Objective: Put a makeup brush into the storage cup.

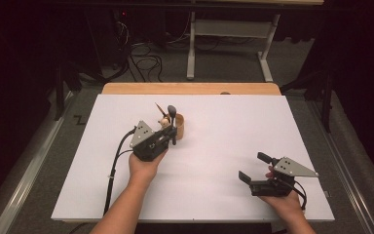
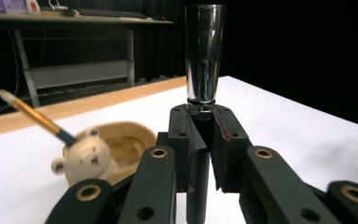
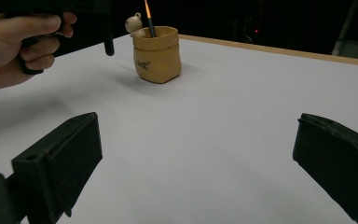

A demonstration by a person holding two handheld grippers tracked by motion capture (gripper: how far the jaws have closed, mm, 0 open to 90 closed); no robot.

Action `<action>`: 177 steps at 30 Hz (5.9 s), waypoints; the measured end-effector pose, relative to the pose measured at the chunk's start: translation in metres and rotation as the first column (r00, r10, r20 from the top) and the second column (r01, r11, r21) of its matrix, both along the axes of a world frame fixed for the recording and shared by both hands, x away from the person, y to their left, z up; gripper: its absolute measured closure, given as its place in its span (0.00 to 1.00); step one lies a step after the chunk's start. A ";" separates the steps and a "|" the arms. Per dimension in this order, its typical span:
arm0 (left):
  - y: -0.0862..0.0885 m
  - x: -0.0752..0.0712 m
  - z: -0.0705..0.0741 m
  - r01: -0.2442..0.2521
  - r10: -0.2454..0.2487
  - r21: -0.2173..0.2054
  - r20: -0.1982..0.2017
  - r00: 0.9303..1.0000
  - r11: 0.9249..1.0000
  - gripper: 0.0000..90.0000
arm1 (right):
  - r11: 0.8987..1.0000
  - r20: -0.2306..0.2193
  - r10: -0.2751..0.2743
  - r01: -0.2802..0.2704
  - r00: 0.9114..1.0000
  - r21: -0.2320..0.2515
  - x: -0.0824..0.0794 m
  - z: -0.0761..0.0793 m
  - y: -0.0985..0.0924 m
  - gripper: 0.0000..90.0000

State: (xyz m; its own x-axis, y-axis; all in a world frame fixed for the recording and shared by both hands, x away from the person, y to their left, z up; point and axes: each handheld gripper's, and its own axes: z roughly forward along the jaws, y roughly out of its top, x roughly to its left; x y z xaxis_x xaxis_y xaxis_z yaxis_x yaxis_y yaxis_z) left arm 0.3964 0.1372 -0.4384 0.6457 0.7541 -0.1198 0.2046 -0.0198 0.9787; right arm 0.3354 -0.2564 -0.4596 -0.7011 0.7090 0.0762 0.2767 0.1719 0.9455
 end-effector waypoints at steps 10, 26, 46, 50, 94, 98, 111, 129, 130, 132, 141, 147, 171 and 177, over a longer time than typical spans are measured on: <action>-0.005 0.020 0.013 -0.024 0.024 0.008 0.011 1.000 1.000 0.88 | 1.000 0.000 0.005 -0.005 1.000 0.005 0.001 -0.001 0.000 0.03; -0.005 0.046 0.013 -0.079 0.079 -0.001 0.001 0.997 0.997 0.88 | 1.000 -0.014 0.022 -0.022 1.000 0.015 -0.001 -0.001 0.005 0.04; -0.007 0.054 0.006 -0.107 0.107 0.009 -0.012 0.994 0.994 0.88 | 0.999 -0.021 0.021 -0.021 1.000 0.026 -0.002 -0.001 0.001 0.05; -0.008 0.055 0.004 -0.114 0.115 0.017 -0.018 0.993 0.993 0.88 | 0.999 -0.016 0.016 -0.015 1.000 0.032 -0.002 0.000 -0.001 0.05; -0.021 0.055 -0.018 -0.112 0.117 0.091 -0.046 0.992 0.990 0.75 | 0.998 -0.041 0.031 -0.029 0.999 0.055 -0.003 -0.002 0.000 0.06; -0.021 0.054 -0.015 -0.118 0.122 0.071 -0.041 0.992 0.990 0.55 | 0.998 -0.040 0.029 -0.027 0.999 0.055 -0.003 -0.002 0.000 0.06; -0.023 0.050 -0.010 -0.123 0.125 0.062 -0.027 0.992 0.990 0.38 | 0.998 -0.042 0.033 -0.030 0.999 0.057 -0.003 -0.002 0.001 0.06; -0.005 0.043 -0.001 -0.133 0.138 0.093 -0.061 0.989 0.987 0.33 | 0.998 -0.037 0.035 -0.033 0.999 0.049 -0.003 -0.001 0.004 0.06; -0.003 0.042 -0.001 -0.133 0.138 0.086 -0.057 0.989 0.987 0.33 | 0.998 -0.037 0.034 -0.033 0.999 0.049 -0.003 -0.001 0.004 0.06; -0.001 0.040 -0.001 -0.135 0.140 0.083 -0.062 0.988 0.987 0.33 | 0.998 -0.037 0.035 -0.034 0.999 0.048 -0.003 0.000 0.005 0.06; 0.005 0.033 -0.005 -0.135 0.141 0.086 -0.070 0.988 0.987 0.34 | 0.998 -0.033 0.038 -0.037 0.999 0.042 -0.003 0.000 0.007 0.06; 0.006 0.027 -0.007 -0.125 0.131 0.087 -0.071 0.989 0.988 0.33 | 0.999 -0.033 0.036 -0.035 0.999 0.037 -0.003 -0.001 0.007 0.06; 0.031 -0.007 -0.013 -0.103 0.110 0.078 -0.095 0.989 0.992 0.18 | 1.000 -0.021 0.022 -0.022 1.000 -0.001 -0.003 -0.002 0.008 0.04; 0.034 -0.022 -0.011 -0.068 0.075 0.084 -0.089 0.993 0.994 0.14 | 1.000 -0.023 0.017 -0.018 1.000 -0.010 -0.003 -0.002 0.008 0.01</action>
